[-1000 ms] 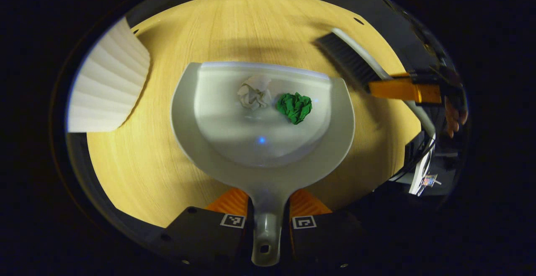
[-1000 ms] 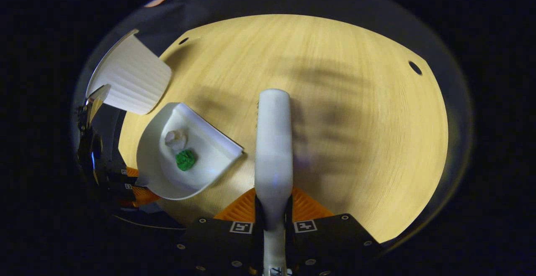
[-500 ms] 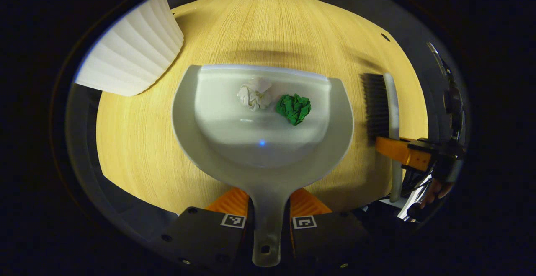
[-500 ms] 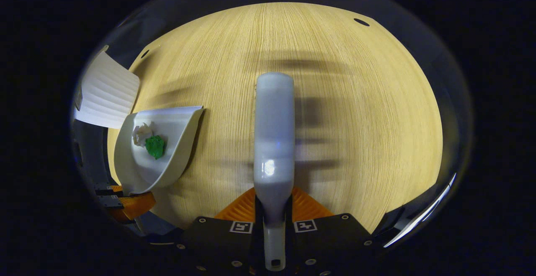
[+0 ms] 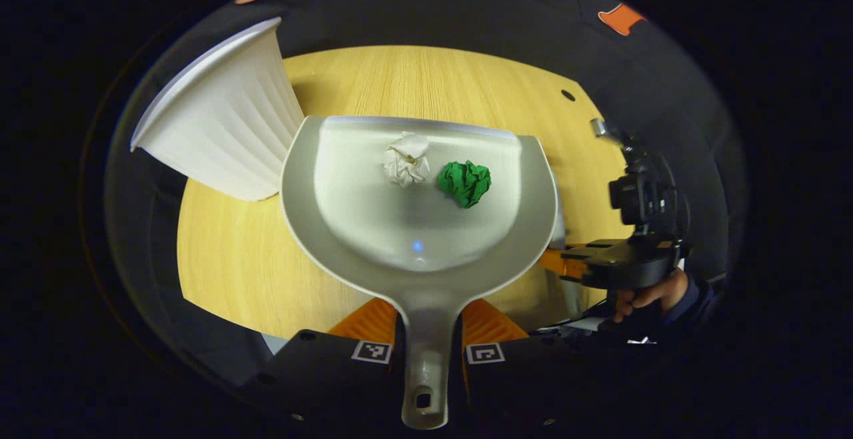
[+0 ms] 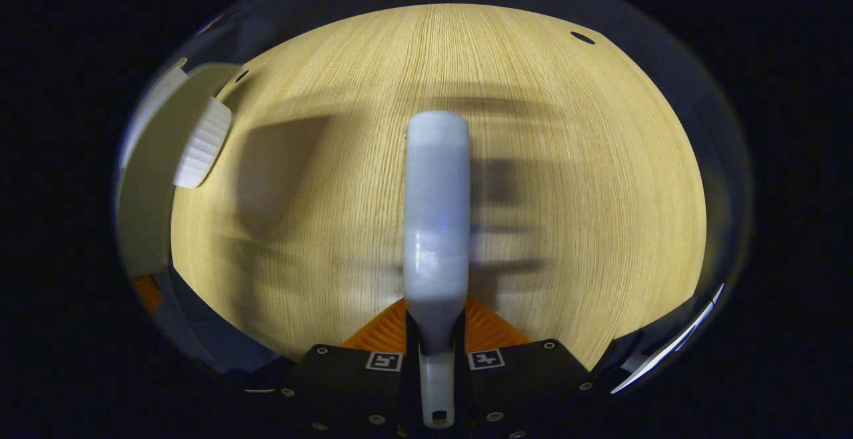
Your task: Pick up the small broom and dustpan from the desktop, sweep the trash into the dustpan with the broom, and then empty the trash into the garbage bin.
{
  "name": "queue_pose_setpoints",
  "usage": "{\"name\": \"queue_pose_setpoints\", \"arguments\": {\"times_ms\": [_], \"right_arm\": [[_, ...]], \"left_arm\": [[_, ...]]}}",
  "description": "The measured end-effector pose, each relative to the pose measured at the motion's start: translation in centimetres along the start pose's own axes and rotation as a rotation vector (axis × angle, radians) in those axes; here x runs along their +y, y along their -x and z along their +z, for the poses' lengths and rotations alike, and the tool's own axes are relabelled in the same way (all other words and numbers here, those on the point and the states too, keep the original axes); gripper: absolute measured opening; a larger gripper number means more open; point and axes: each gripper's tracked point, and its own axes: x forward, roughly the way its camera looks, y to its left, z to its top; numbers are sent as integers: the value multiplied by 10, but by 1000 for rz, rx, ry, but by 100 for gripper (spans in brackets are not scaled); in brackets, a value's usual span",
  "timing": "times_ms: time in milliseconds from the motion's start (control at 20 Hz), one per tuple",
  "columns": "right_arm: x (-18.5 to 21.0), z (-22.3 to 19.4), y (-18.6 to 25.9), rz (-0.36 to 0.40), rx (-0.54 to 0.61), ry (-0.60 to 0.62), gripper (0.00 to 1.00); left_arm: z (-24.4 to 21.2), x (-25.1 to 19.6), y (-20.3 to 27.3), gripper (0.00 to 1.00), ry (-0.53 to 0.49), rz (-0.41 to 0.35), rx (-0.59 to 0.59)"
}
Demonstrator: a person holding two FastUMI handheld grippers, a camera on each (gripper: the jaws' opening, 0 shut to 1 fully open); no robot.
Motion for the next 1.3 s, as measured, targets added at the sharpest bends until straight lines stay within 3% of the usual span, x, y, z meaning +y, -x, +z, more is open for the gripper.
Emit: {"name": "queue_pose_setpoints", "arguments": {"times_ms": [200,450,500,550,650,800,950,1150,1300], "right_arm": [[1,-1,-3,0,3,10,21],[-4,-5,-8,-6,18,19,20],[-4,-5,-7,-10,21,21,12],[-4,-5,-8,-14,21,26,21],[-6,-3,-9,-23,25,36,22],[-12,0,-8,-29,29,38,23],[-18,5,-7,-24,30,26,26],[-23,14,-2,-16,34,19,37],[-31,27,3,-21,20,16,47]], "left_arm": [[46,10,80,26,-14,38,-156],[94,38,169,26,43,58,-302],[101,50,181,26,60,82,-325],[108,66,189,26,65,115,-343],[115,95,200,25,101,162,-353],[110,134,184,25,160,179,-277],[106,203,175,26,168,268,-196],[108,267,172,26,43,422,-79],[111,267,186,26,-83,533,-12]]}}
